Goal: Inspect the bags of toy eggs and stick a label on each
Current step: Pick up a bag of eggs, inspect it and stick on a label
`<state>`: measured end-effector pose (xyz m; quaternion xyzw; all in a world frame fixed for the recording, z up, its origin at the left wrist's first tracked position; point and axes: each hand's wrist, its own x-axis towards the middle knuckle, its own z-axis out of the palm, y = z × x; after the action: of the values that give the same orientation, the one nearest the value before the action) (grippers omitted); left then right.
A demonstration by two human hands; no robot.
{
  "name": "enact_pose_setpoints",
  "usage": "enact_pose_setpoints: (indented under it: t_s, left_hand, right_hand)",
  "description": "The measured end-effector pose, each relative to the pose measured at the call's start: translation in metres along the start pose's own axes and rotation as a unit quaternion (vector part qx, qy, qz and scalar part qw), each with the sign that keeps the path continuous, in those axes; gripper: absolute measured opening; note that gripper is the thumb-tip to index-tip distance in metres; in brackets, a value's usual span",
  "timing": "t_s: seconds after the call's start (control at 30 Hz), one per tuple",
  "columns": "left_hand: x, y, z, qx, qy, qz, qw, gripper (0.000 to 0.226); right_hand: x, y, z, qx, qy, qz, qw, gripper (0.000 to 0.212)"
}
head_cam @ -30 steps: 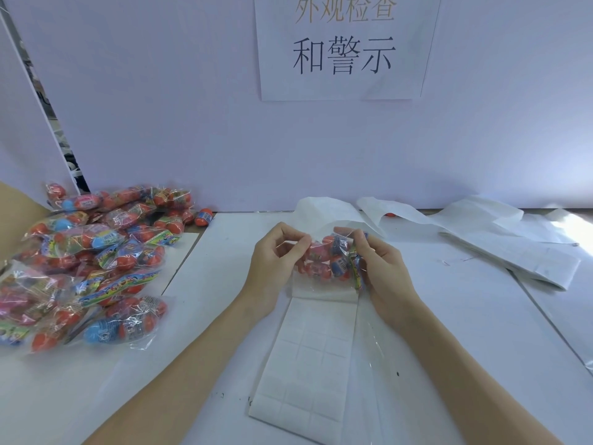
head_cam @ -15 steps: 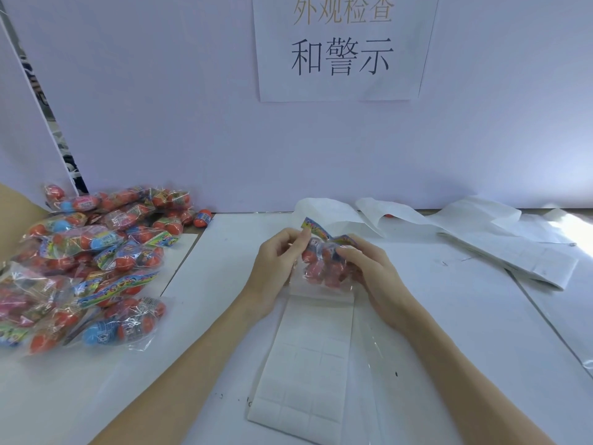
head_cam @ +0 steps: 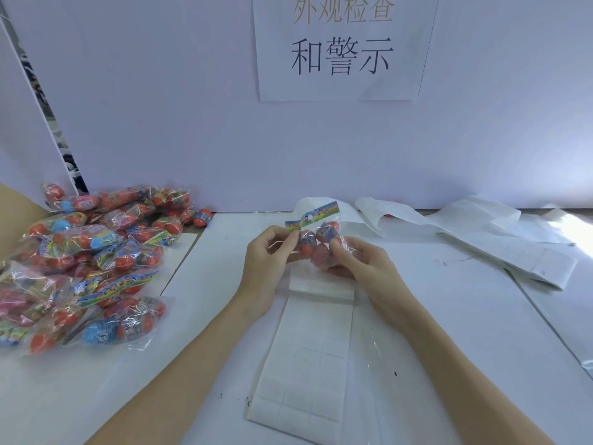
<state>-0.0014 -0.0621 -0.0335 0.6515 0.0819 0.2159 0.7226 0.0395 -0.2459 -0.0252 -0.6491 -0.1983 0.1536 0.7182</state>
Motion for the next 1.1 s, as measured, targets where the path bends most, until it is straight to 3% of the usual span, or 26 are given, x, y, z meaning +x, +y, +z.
enact_pose_setpoints:
  t_s: [0.13, 0.27, 0.33, 0.47, 0.57, 0.8, 0.97, 1.1]
  left_hand:
    - [-0.0011, 0.0028, 0.0011, -0.034, -0.024, -0.024, 0.999, 0.015]
    - [-0.0004, 0.0047, 0.0001, -0.029, -0.043, -0.051, 0.997, 0.038]
    - [-0.0012, 0.0026, -0.0006, -0.018, -0.056, -0.06, 0.996, 0.036]
    - [-0.0023, 0.0015, 0.0003, 0.014, -0.041, -0.04, 0.998, 0.03]
    - [-0.0028, 0.0016, 0.0016, 0.045, -0.024, -0.007, 0.999, 0.03]
    - [-0.0055, 0.0037, 0.0047, 0.074, 0.002, 0.032, 0.997, 0.036]
    - [-0.0023, 0.0016, 0.0018, 0.033, 0.058, 0.008, 0.998, 0.04]
    - [-0.0001, -0.001, 0.0017, 0.019, 0.056, -0.002, 0.998, 0.036]
  right_hand:
    - [0.0004, -0.0008, -0.0019, 0.014, -0.003, 0.003, 1.0, 0.02]
    - [-0.001, -0.0037, -0.0035, -0.019, -0.024, 0.015, 0.999, 0.005]
    - [-0.0032, -0.0043, -0.0008, -0.057, -0.044, 0.013, 0.997, 0.015]
    - [-0.0032, -0.0056, 0.0022, -0.058, -0.016, 0.028, 0.998, 0.054]
    - [-0.0025, -0.0045, 0.002, -0.055, 0.003, 0.032, 0.998, 0.06]
    - [-0.0018, -0.0031, 0.0017, -0.01, -0.001, 0.047, 0.999, 0.058]
    - [-0.0019, -0.0024, -0.0026, -0.073, -0.079, 0.016, 0.994, 0.03]
    - [-0.0006, -0.0052, -0.0051, -0.054, -0.073, 0.019, 0.996, 0.022]
